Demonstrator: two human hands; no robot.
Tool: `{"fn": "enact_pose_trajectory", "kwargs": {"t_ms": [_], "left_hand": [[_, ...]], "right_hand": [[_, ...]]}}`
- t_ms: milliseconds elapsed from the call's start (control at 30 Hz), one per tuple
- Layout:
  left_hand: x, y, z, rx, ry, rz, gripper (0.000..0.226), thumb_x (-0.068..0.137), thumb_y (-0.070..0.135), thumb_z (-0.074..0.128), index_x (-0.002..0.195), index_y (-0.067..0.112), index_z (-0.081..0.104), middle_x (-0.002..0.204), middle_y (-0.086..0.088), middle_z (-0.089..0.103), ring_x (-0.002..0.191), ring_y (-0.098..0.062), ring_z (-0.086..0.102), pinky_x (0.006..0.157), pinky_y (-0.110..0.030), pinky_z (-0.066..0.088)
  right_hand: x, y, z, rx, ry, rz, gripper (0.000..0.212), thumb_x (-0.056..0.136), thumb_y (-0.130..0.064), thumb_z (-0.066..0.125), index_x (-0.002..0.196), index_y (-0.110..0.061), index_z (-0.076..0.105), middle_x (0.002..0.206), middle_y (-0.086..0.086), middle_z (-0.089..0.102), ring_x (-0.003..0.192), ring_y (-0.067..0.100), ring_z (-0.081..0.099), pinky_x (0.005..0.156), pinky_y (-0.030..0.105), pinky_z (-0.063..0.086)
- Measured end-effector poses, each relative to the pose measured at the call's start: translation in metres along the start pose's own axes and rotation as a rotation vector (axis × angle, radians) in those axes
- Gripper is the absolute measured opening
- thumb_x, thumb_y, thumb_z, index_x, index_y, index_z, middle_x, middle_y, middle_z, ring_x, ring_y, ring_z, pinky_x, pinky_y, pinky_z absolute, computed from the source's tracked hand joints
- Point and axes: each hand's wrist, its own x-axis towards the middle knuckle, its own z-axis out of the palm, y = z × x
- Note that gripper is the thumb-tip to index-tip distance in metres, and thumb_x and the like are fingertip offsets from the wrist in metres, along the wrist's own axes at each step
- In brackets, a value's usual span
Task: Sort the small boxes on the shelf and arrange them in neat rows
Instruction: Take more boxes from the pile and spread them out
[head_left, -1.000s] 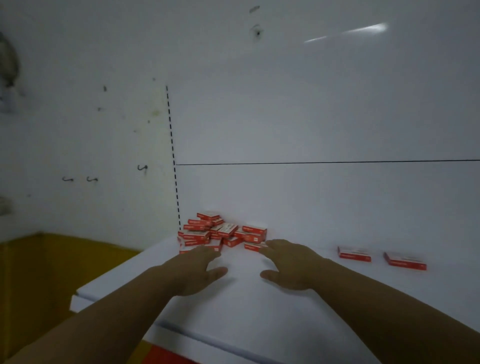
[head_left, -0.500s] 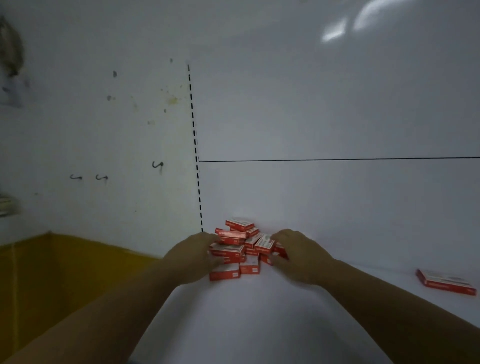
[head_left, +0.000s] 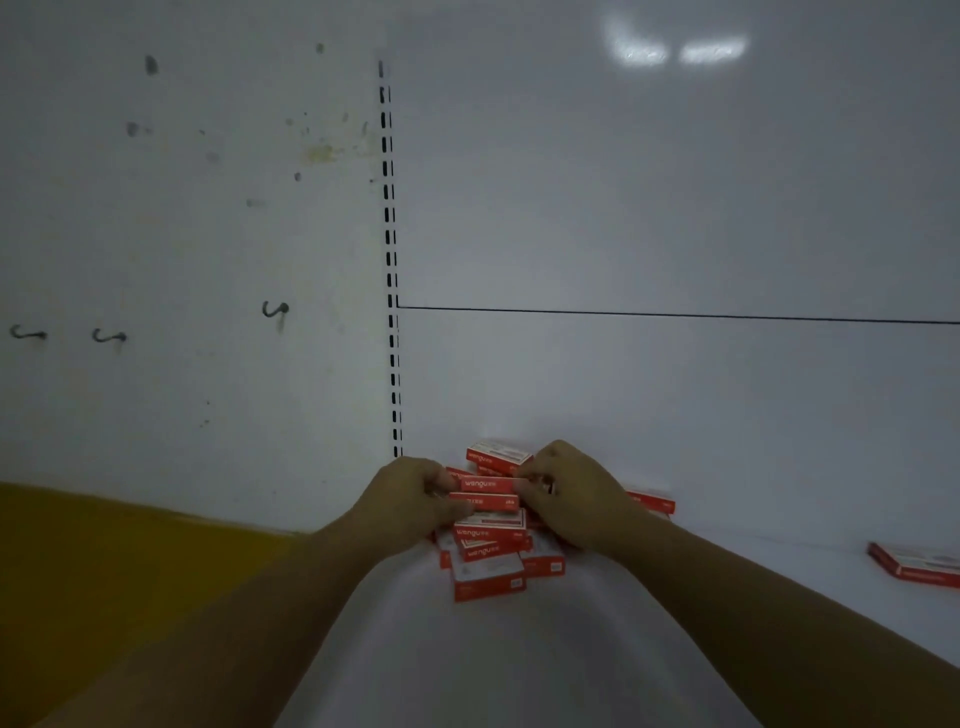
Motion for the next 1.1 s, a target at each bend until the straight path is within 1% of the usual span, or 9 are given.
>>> {"fn": "enact_pose_trajectory", "kwargs": {"t_ms": [67, 333, 467, 533, 600, 700, 833, 933, 1100], "left_hand": [[0.003, -0.003, 0.0, -0.023, -0.024, 0.001, 0.016, 0.072, 0.026, 0.077, 0.078, 0.021, 0.062, 0.082, 0.006, 0.067, 0.066, -0.005, 0.068, 0.051, -0.013, 0.049], [0.006, -0.002, -0.003, -0.052, -0.092, 0.042, 0.024, 0.07, 0.015, 0.078, 0.08, 0.013, 0.057, 0.084, 0.006, 0.067, 0.067, -0.005, 0.068, 0.052, -0.017, 0.052], [0.0, 0.002, -0.003, 0.021, -0.063, 0.108, 0.039, 0.068, 0.02, 0.08, 0.1, 0.022, 0.058, 0.09, 0.013, 0.064, 0.072, -0.004, 0.065, 0.054, -0.011, 0.049], [-0.005, 0.005, -0.005, 0.138, -0.012, 0.176, 0.048, 0.069, 0.025, 0.079, 0.112, 0.03, 0.06, 0.094, 0.017, 0.059, 0.077, -0.001, 0.059, 0.057, -0.009, 0.046], [-0.01, 0.007, -0.009, 0.172, 0.057, 0.23, 0.041, 0.068, 0.031, 0.079, 0.105, 0.036, 0.064, 0.095, 0.017, 0.058, 0.08, -0.001, 0.057, 0.059, -0.011, 0.045], [-0.016, 0.009, -0.017, 0.135, 0.197, 0.248, 0.035, 0.064, 0.03, 0.082, 0.091, 0.038, 0.06, 0.089, 0.018, 0.057, 0.079, 0.0, 0.057, 0.058, -0.01, 0.044], [-0.016, 0.016, -0.018, 0.129, 0.259, 0.285, 0.044, 0.063, 0.023, 0.084, 0.102, 0.027, 0.063, 0.09, 0.017, 0.058, 0.08, -0.001, 0.056, 0.064, -0.009, 0.042], [-0.012, 0.028, -0.007, 0.175, 0.234, 0.35, 0.052, 0.063, 0.024, 0.084, 0.111, 0.023, 0.063, 0.096, 0.01, 0.06, 0.082, -0.002, 0.056, 0.067, -0.008, 0.041], [-0.012, 0.064, 0.029, 0.177, 0.182, 0.466, 0.054, 0.062, 0.026, 0.083, 0.113, 0.023, 0.064, 0.085, 0.017, 0.054, 0.074, 0.001, 0.052, 0.06, -0.004, 0.036]], "right_hand": [[-0.002, 0.0, 0.003, 0.047, 0.039, 0.008, 0.028, 0.089, -0.044, 0.052, 0.107, -0.028, 0.066, 0.089, -0.016, 0.048, 0.079, -0.001, 0.049, 0.077, 0.022, 0.043], [-0.002, -0.002, -0.005, 0.184, -0.016, 0.092, 0.015, 0.081, -0.035, 0.067, 0.095, -0.033, 0.06, 0.09, -0.015, 0.057, 0.079, 0.002, 0.057, 0.065, 0.016, 0.046], [-0.006, -0.005, -0.015, 0.128, 0.033, 0.009, 0.046, 0.077, -0.032, 0.072, 0.119, -0.023, 0.057, 0.104, -0.009, 0.057, 0.088, 0.006, 0.055, 0.079, 0.021, 0.046], [-0.012, -0.006, -0.024, 0.105, 0.081, -0.073, 0.046, 0.077, -0.032, 0.072, 0.119, -0.019, 0.059, 0.106, -0.004, 0.056, 0.091, 0.011, 0.055, 0.085, 0.03, 0.049], [-0.018, -0.003, -0.033, 0.08, 0.13, -0.133, 0.038, 0.077, -0.029, 0.072, 0.113, -0.021, 0.061, 0.104, -0.003, 0.057, 0.091, 0.01, 0.055, 0.083, 0.033, 0.051], [-0.027, 0.003, -0.047, 0.04, 0.208, -0.161, 0.038, 0.076, -0.03, 0.074, 0.112, -0.022, 0.062, 0.104, -0.005, 0.059, 0.087, 0.006, 0.055, 0.077, 0.024, 0.049], [-0.042, 0.013, -0.066, -0.105, 0.22, -0.123, 0.043, 0.077, -0.034, 0.073, 0.117, -0.022, 0.062, 0.109, -0.01, 0.06, 0.084, 0.001, 0.053, 0.07, 0.008, 0.038], [-0.061, 0.022, -0.079, -0.151, 0.239, -0.073, 0.043, 0.077, -0.032, 0.072, 0.117, -0.022, 0.061, 0.11, -0.01, 0.06, 0.08, 0.002, 0.053, 0.067, 0.008, 0.038], [-0.102, 0.052, -0.097, -0.202, 0.252, 0.028, 0.045, 0.078, -0.028, 0.072, 0.121, -0.023, 0.058, 0.113, -0.011, 0.058, 0.076, 0.003, 0.052, 0.068, 0.013, 0.04]]}}
